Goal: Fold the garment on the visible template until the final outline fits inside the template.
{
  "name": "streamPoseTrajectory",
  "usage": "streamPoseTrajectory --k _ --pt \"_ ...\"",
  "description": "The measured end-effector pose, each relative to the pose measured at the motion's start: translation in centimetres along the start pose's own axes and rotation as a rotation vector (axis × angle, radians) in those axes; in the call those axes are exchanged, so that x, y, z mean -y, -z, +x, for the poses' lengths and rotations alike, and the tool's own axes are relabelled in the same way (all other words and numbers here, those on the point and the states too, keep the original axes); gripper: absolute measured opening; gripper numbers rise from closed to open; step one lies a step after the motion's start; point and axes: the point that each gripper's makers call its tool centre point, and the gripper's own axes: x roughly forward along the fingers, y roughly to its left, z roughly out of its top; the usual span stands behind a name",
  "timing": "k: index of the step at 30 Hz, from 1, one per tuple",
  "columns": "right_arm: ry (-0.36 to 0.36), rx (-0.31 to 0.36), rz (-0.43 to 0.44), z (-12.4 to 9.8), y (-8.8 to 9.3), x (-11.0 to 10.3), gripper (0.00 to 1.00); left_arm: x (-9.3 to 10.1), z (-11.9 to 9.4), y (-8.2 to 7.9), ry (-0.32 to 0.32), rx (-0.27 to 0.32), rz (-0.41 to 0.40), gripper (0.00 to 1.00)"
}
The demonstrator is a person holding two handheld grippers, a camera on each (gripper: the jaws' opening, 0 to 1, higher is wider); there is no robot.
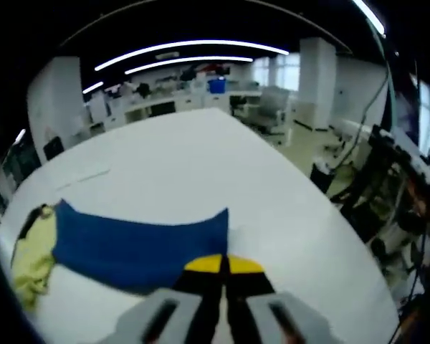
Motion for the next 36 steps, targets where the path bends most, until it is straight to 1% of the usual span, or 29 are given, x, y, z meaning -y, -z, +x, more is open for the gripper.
streamPoseTrajectory --k 3,6,8,9,13,15,17,18,19,20,21,22,23,24,26,27,30,31,32,33,34,35,36 --pt "0.003 -0.018 -0.019 -0.2 1.0 0.0 0.0 0.0 0.1 0.1 0.002 0.002 -0.003 0.75" --pt "-0.003 -0.029 -0.006 -0.7 2.1 -0.3 0.0 0.1 0.0 0.2 0.006 -0.001 -0.003 0.75" --pt "-0.002 -0.039 -0.016 -0.5 2.6 -0.3 0.0 0.1 0.0 0.4 0.006 -0.004 -0.003 0.75" --pt "0.0 -0.043 -0.019 -0.9 2.7 -0.4 0.0 0.1 -0.1 0.5 0.005 -0.005 -0.005 0.75" --pt "-0.01 -0.043 -0.012 -0.9 2.6 -0.7 0.0 0.0 -0.3 0.5 0.002 -0.005 -0.008 0.75" --pt "-0.015 -0.044 -0.027 -1.0 2.6 -0.8 0.0 -0.1 -0.4 0.5 0.002 -0.004 -0.009 0.75" --pt "-0.05 -0.026 0.0 -1.2 2.3 -1.2 0.0 -0.2 -0.4 0.5 0.002 -0.001 -0.009 0.75" --pt "-0.069 -0.011 0.015 -1.3 2.0 -1.5 0.03 -0.1 -0.4 0.5 0.002 0.001 -0.01 0.75" --pt "-0.082 -0.002 0.009 -0.9 1.9 -1.0 0.06 -0.1 -0.4 0.4 0.002 0.003 -0.01 0.75" --pt "-0.13 0.015 -0.007 -0.8 1.7 -1.6 0.12 -0.1 -0.4 0.4 0.003 0.003 -0.009 0.75" --pt "-0.123 0.015 -0.011 -1.0 1.7 -1.6 0.17 0.0 -0.4 0.5 0.005 0.003 -0.01 0.75" --pt "-0.129 0.03 -0.033 -1.2 1.5 -1.7 0.22 0.0 -0.4 0.5 0.007 0.002 -0.01 0.75" --pt "-0.164 0.064 -0.038 -1.2 1.0 -2.3 0.27 -0.1 -0.3 0.5 0.007 0.002 -0.008 0.75" --pt "-0.205 0.073 -0.022 -1.4 0.8 -2.9 0.33 -0.3 -0.3 0.4 0.01 0.002 -0.008 0.75" --pt "-0.265 0.093 -0.027 -1.7 0.5 -3.9 0.46 -0.3 -0.2 0.4 0.012 0.001 -0.008 0.75" --pt "-0.3 0.097 -0.026 -1.9 0.5 -4.5 0.51 -0.3 -0.2 0.4 0.014 0.001 -0.006 0.75" --pt "-0.332 0.11 -0.061 -2.0 0.4 -5.2 0.64 -0.2 0.0 0.4 0.018 0.0 -0.006 0.75" --pt "-0.364 0.114 -0.058 -2.6 0.5 -6.0 0.68 -0.1 0.0 0.3 0.021 -0.001 -0.002 0.75" --pt "-0.377 0.116 -0.049 -2.8 0.4 -6.4 0.75 -0.2 0.1 0.4 0.021 -0.004 -0.001 0.75" --pt "-0.407 0.133 -0.042 -3.0 0.1 -7.0 0.81 -0.2 0.2 0.4 0.023 -0.007 0.001 0.75" --pt "-0.423 0.144 -0.039 -3.2 -0.1 -7.5 0.88 -0.2 0.2 0.4 0.023 -0.009 0.002 0.75" --pt "-0.43 0.148 -0.036 -3.3 -0.1 -7.8 0.94 -0.2 0.3 0.4 0.023 -0.011 0.002 0.75" --pt "-0.466 0.158 -0.036 -3.6 -0.3 -8.6 0.98 -0.3 0.3 0.5 0.023 -0.012 0.003 0.74"
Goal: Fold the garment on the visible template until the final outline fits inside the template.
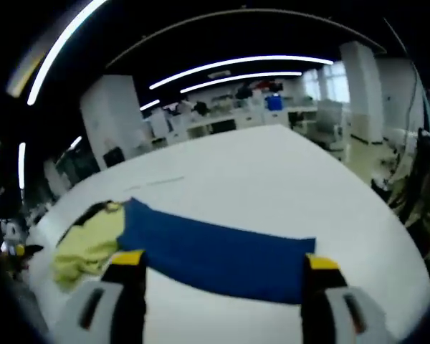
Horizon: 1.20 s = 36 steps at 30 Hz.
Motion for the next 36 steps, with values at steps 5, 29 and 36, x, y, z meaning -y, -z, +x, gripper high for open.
streamPoseTrajectory --k 5,29,36 --pt "-0.069 -0.001 -0.015 -0.3 -0.1 -3.1 0.99 0.0 0.2 0.0 0.004 -0.002 0.007 0.74" --pt "-0.388 -0.028 -0.143 -2.3 0.9 -15.9 0.99 -3.2 3.7 1.9 -0.101 -0.028 -0.303 0.57" --pt "-0.41 0.004 -0.143 -3.0 -0.3 -17.5 0.99 -3.8 4.9 1.8 -0.161 -0.004 -0.386 0.55"
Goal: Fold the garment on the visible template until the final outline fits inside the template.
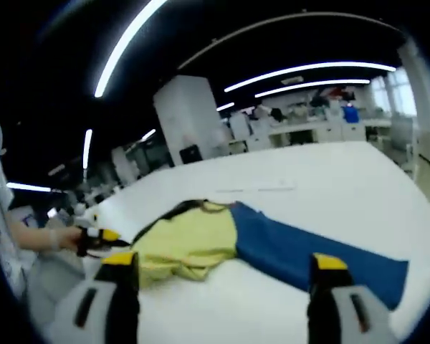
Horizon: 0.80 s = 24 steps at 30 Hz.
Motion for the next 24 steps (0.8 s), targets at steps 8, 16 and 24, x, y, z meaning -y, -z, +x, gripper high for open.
streamPoseTrajectory --k 8,16,24 --pt "-0.023 0.056 0.032 -0.2 -1.2 -0.6 0.99 -0.3 1.3 -0.2 -0.043 0.032 -0.03 0.45" --pt "-0.02 0.052 0.084 -0.4 0.1 -0.9 0.99 -1.9 1.9 -0.1 -0.112 0.011 -0.027 0.02" --pt "-0.004 0.064 0.11 -1.2 0.5 -0.3 0.94 -1.0 1.7 -1.9 -0.073 0.045 -0.012 0.0"
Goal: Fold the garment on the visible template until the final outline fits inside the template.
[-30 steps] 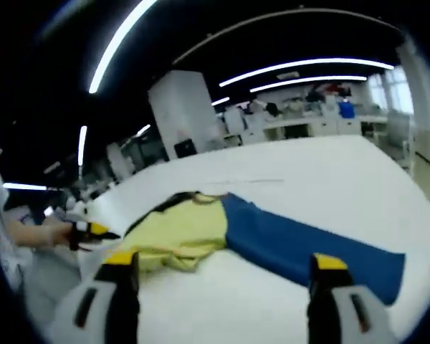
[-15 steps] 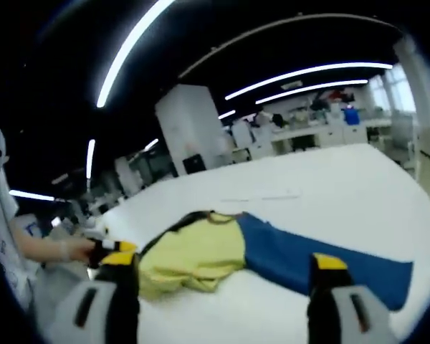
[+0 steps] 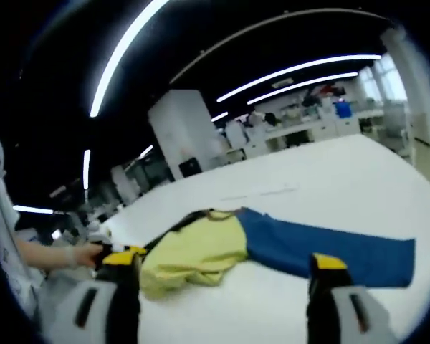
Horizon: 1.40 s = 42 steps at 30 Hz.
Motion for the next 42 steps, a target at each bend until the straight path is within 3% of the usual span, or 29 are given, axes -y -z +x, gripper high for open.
streamPoseTrajectory --k 8,15,23,27,36,42 --pt "-0.004 0.005 0.006 0.1 0.1 -0.8 0.95 2.7 -0.1 -2.2 0.063 0.021 0.05 0.0" --pt "-0.005 -0.012 0.002 0.1 0.7 -0.7 0.95 6.3 0.1 -4.1 0.136 0.022 0.092 0.0" --pt "0.002 -0.027 0.013 -0.2 1.6 -1.0 0.94 10.3 1.7 -5.9 0.205 -0.002 0.18 0.0" --pt "0.009 -0.03 0.015 -0.4 1.7 -0.9 0.93 11.7 2.7 -7.0 0.235 0.001 0.185 0.0" --pt "0.019 -0.044 0.026 -0.7 2.4 -0.7 0.93 15.6 5.2 -7.2 0.31 -0.029 0.241 0.0" --pt "0.023 -0.05 0.032 -0.8 2.8 -0.8 0.92 16.5 6.9 -5.0 0.336 -0.092 0.265 0.0"
